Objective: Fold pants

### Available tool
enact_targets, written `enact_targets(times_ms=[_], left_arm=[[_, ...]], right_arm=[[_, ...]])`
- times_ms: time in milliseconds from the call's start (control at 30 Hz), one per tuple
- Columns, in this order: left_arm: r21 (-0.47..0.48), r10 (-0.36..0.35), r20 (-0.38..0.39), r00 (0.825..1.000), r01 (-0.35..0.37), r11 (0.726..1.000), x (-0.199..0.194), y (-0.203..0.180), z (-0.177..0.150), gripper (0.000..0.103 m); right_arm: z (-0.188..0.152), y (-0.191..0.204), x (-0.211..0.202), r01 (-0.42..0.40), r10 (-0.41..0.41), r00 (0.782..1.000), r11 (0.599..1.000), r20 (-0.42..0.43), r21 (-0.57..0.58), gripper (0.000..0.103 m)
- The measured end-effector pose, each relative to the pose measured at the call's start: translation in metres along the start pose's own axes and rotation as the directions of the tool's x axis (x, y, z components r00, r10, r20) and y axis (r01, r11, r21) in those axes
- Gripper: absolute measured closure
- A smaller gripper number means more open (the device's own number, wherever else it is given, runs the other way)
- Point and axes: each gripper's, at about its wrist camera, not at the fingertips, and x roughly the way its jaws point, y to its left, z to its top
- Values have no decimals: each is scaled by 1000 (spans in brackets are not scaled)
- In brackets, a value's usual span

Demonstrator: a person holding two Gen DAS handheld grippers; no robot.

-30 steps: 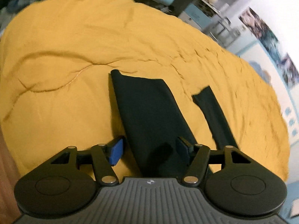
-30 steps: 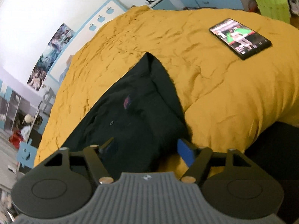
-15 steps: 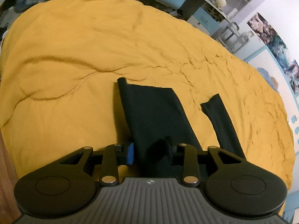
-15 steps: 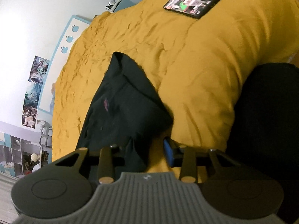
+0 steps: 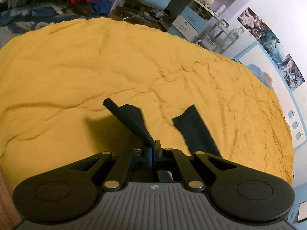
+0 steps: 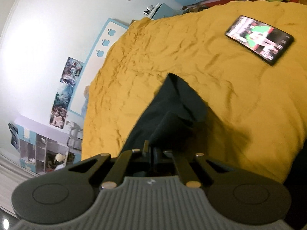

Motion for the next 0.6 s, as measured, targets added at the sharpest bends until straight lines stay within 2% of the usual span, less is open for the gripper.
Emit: enact_targets(times_ms=[200, 333, 500, 600], left_arm=[[-37, 20, 3, 1000, -20, 999, 27, -45, 18, 102], [-1, 69, -15, 998, -69, 998, 60, -87, 29, 102], [20, 122, -24, 992, -121, 992, 111, -138, 43, 102], [15, 160, -72, 984, -160, 987, 149, -153, 41, 102]], right_arm=[[43, 25, 43, -35, 36, 999, 998, -14, 45, 103], [74, 48, 87, -31, 32, 999, 999, -35, 28, 103], [115, 57, 169, 38, -33, 997, 997, -73, 64, 103], [132, 53, 212, 110, -107, 993, 992, -58, 67, 103]])
